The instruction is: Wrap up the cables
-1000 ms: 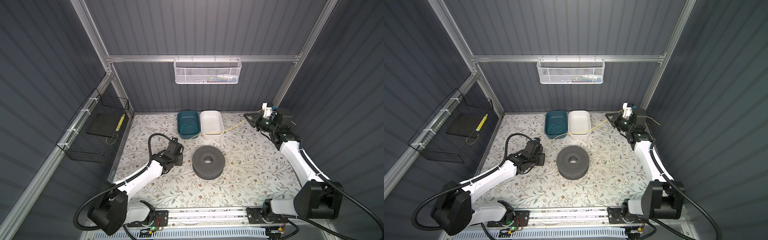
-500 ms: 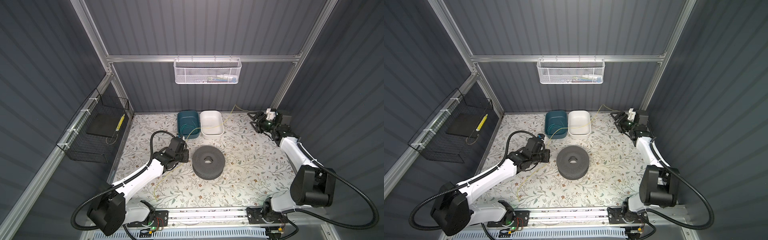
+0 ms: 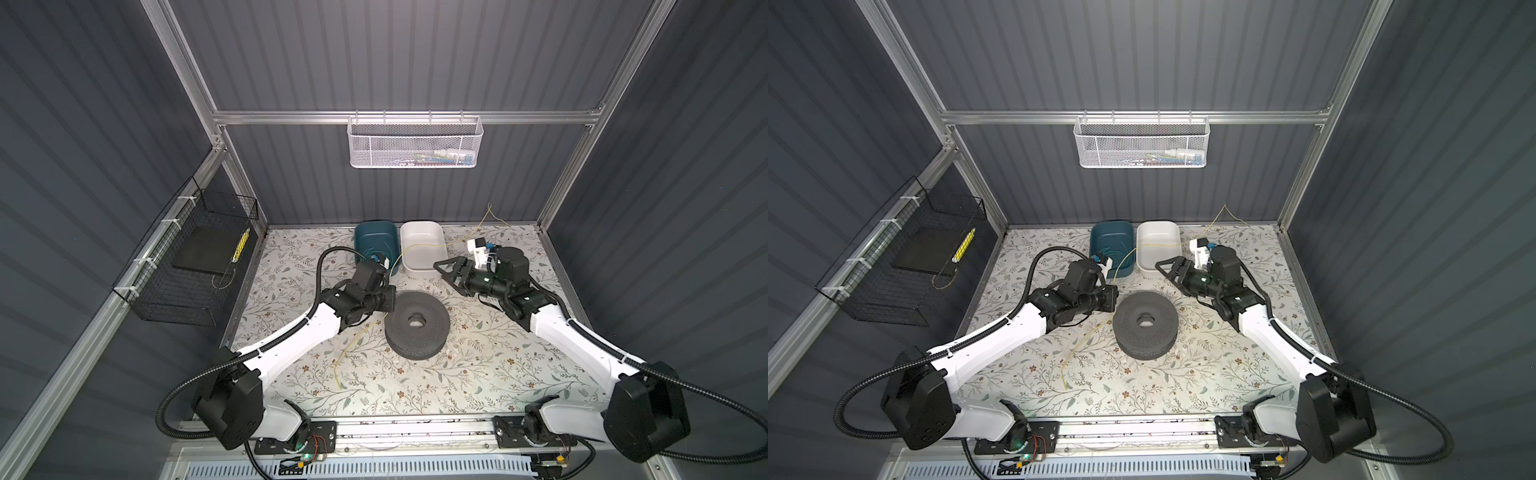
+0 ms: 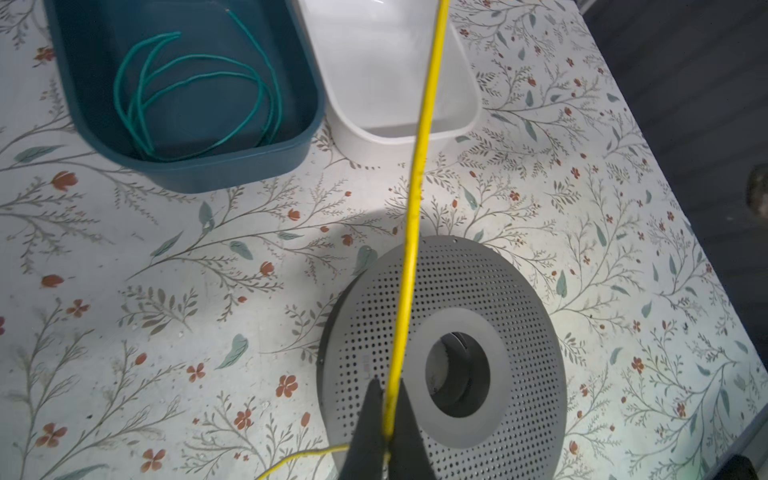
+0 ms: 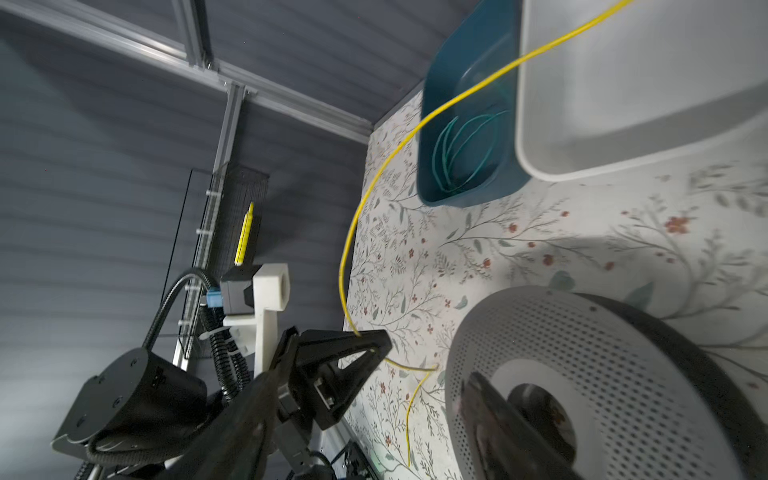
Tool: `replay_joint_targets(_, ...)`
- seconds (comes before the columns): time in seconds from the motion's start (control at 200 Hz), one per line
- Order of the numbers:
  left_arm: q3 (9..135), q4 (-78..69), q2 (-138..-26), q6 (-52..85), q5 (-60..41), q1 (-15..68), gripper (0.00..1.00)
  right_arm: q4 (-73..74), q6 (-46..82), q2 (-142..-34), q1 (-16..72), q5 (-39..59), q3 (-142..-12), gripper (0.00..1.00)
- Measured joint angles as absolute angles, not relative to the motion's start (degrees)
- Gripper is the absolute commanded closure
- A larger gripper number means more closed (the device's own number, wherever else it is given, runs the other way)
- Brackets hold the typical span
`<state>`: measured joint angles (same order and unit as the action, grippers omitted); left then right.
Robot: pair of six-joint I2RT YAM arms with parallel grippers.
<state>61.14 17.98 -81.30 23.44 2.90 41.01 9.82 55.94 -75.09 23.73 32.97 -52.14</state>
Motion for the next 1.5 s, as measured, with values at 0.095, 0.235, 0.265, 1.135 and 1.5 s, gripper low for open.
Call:
replay_joint_targets(0.095,61.43,17.98,-81.38,22.15,2.70,42.24,1.00,11.81,56.51,-78.76,26.87,32.73,-54.96,0.40)
replay_joint_targets(0.235,61.45,17.91,-81.34,20.78,2.24,42.63,1.00,14.72,57.87,-84.64,29.74,32.51,-57.30,0.57)
replay_joint_targets(0.265,61.45,17.91,-81.34,20.64,2.09,42.74,1.00,15.16,58.24,-85.95,30.24,32.51,-57.80,0.59)
replay_joint_targets(1.135,62.81,18.90,-80.66,15.57,-0.82,42.83,0.38,19.94,60.47,-93.08,33.67,32.82,-60.16,1.00)
replay_joint_targets(1.5,56.49,26.22,-57.91,17.87,17.87,41.34,0.08,13.10,56.36,-79.26,26.28,33.63,-59.94,1.00)
